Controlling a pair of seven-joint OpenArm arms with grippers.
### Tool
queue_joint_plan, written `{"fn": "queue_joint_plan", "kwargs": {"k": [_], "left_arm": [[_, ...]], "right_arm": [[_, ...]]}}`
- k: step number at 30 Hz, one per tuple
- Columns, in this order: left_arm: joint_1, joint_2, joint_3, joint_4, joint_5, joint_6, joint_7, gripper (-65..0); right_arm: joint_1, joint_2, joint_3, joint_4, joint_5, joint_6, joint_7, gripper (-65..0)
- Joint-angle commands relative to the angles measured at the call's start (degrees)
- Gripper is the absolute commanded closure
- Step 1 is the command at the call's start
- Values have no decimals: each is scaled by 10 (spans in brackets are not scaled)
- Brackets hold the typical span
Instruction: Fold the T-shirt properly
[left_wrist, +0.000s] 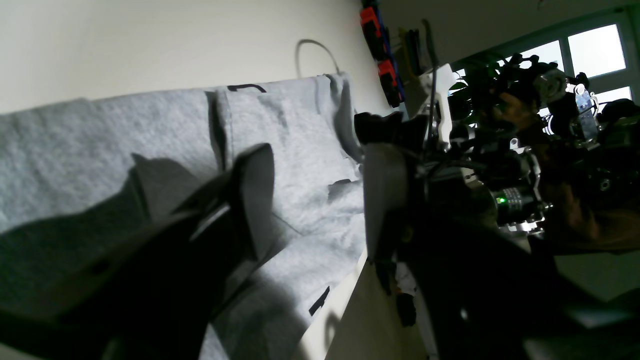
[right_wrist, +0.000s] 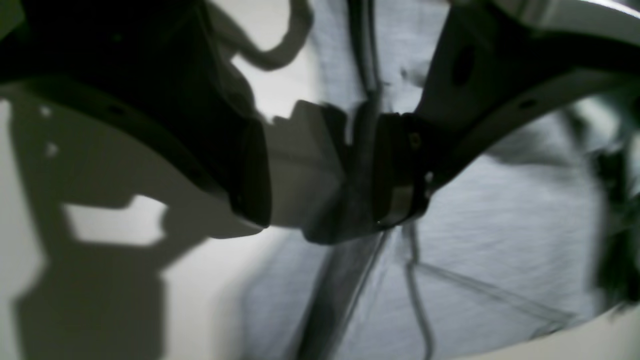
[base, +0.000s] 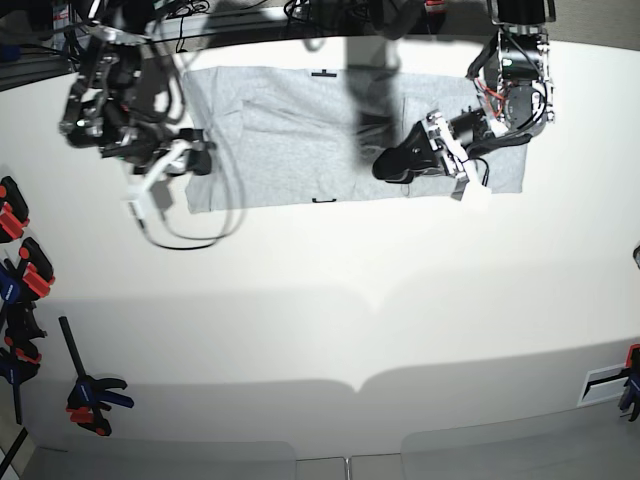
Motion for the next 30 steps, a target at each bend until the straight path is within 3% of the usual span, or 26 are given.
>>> {"fn": "queue_joint_plan", "kwargs": {"k": [1,5,12,21,24,28,30], "left_arm": [[-6,-3,-2,10,-16,-5,-7,-269],[-6,-3,-2,10,-16,-5,-7,-269],[-6,-3,-2,10,-16,-5,-7,-269],[-6,-3,-2,10,-16,-5,-7,-269],[-6,-3,-2,10,-16,-5,-7,-269],[-6,-3,-2,10,-21,-5,31,-268],[-4,-3,-2,10,-54,-5,74,-265]], "right_arm": [[-1,-7,-1,1,-7,8,-26,-316],[-2,-38,-1,1,-4,9,-37,-316],[-2,-66,-2,1,2,9,-38,-316],[-2,-69,-25,1,16,9,-46,-307],[-2,-69,-43,1,14,9,-45,-215],[3,-67,-44,1,10,5,-44,-5],[7,-64,-33,2,9,2,-43,0]]}}
